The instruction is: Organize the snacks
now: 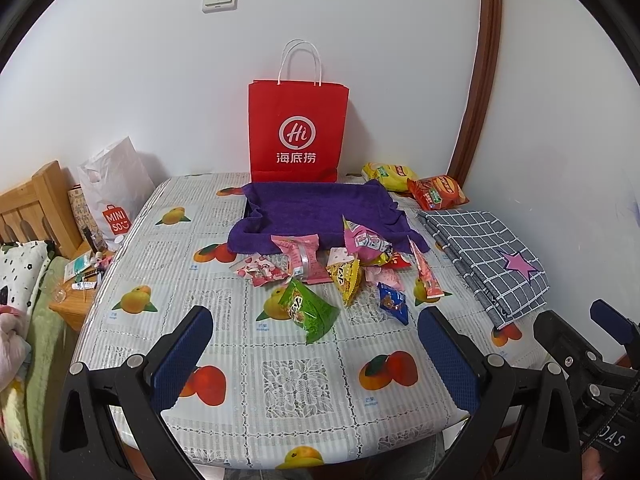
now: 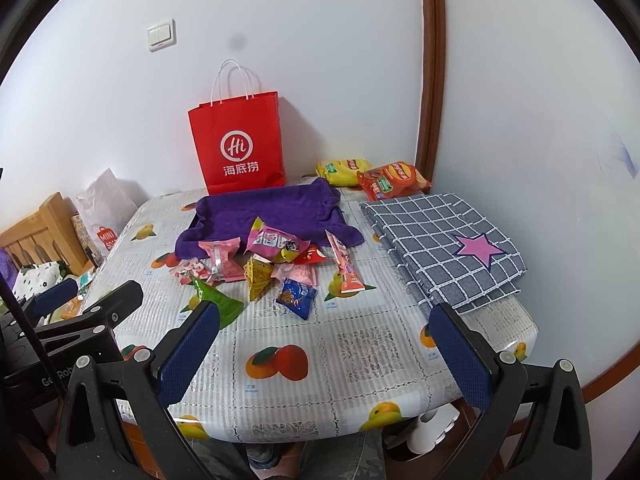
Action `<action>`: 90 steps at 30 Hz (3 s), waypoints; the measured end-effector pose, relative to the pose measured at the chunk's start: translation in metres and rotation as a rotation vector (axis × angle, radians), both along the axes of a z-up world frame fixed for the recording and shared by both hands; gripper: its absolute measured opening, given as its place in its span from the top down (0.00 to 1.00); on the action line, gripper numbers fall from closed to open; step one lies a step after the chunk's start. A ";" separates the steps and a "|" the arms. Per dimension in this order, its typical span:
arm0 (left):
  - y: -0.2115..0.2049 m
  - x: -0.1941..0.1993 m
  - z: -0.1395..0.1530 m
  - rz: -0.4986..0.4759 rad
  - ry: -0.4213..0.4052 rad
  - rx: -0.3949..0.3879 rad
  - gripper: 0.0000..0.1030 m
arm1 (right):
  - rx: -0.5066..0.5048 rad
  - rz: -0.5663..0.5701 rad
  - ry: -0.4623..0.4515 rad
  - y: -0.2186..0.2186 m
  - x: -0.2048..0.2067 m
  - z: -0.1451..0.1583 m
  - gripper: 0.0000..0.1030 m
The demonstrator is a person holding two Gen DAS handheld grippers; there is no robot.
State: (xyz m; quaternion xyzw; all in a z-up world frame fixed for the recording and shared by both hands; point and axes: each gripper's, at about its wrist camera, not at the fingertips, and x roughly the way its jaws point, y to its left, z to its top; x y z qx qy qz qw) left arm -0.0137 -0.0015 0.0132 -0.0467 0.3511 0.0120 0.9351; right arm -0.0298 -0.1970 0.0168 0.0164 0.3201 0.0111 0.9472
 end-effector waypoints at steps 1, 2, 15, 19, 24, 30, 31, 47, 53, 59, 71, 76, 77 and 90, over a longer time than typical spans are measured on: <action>0.000 0.000 0.000 0.000 0.000 -0.001 0.00 | 0.001 0.001 -0.001 0.000 0.000 0.000 0.00; 0.000 0.000 0.000 -0.001 0.000 -0.001 0.00 | 0.001 0.002 0.000 0.000 0.000 0.000 0.00; 0.000 -0.001 0.001 -0.002 -0.002 0.000 0.00 | -0.002 0.009 -0.014 0.004 -0.006 0.002 0.00; -0.001 -0.001 0.001 -0.003 -0.002 -0.001 0.00 | -0.004 0.009 -0.014 0.005 -0.007 0.002 0.00; -0.002 0.000 0.002 -0.016 -0.002 0.012 0.00 | 0.000 0.012 -0.014 0.006 -0.007 0.000 0.00; -0.001 0.010 -0.008 -0.021 0.019 0.006 0.00 | 0.001 0.017 0.006 0.008 0.002 -0.009 0.00; -0.002 0.012 -0.013 -0.018 0.025 0.004 0.00 | 0.000 0.017 0.010 0.008 0.004 -0.012 0.00; 0.021 0.063 -0.107 0.017 0.205 -0.017 0.00 | 0.037 -0.037 0.162 -0.016 0.075 -0.100 0.04; 0.038 0.078 -0.142 0.041 0.259 -0.042 0.01 | 0.079 -0.080 0.192 -0.039 0.107 -0.126 0.11; 0.053 0.091 -0.163 0.060 0.291 -0.093 0.01 | 0.095 -0.089 0.177 -0.051 0.153 -0.147 0.25; 0.049 0.111 -0.167 0.017 0.268 -0.109 0.01 | 0.082 -0.023 0.184 -0.044 0.233 -0.175 0.34; 0.039 0.121 -0.164 -0.020 0.261 -0.119 0.01 | 0.103 -0.006 0.233 -0.043 0.253 -0.190 0.40; 0.037 0.124 -0.164 -0.023 0.261 -0.120 0.01 | 0.101 -0.007 0.243 -0.043 0.256 -0.192 0.40; 0.012 0.145 -0.177 -0.023 0.269 -0.065 0.27 | 0.136 -0.052 0.234 -0.052 0.260 -0.194 0.58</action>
